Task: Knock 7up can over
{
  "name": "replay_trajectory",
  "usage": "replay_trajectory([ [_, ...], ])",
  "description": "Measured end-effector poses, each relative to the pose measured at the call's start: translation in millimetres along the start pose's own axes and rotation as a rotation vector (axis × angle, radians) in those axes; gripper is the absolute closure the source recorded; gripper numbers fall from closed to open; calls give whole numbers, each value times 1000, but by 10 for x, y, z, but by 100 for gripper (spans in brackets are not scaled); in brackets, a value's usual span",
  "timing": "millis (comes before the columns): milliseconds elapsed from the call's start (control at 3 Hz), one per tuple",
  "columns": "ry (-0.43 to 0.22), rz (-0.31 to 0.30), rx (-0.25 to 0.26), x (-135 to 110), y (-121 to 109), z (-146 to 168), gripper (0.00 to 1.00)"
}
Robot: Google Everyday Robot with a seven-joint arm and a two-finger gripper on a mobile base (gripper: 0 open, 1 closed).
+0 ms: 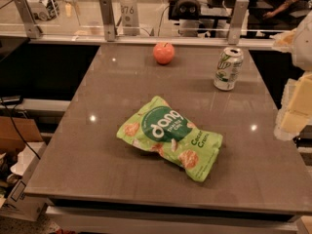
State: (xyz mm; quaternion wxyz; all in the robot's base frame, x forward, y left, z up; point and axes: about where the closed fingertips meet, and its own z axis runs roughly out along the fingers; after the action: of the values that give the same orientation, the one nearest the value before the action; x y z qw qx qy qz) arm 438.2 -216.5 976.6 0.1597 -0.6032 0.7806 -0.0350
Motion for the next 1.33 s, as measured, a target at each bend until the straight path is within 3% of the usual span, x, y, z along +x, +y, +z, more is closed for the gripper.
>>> replay_trajectory([
  [667,-14,-2,-12,-16,-67,-5,0],
  [1333,-107,49,-45,-14,-586,216,0],
])
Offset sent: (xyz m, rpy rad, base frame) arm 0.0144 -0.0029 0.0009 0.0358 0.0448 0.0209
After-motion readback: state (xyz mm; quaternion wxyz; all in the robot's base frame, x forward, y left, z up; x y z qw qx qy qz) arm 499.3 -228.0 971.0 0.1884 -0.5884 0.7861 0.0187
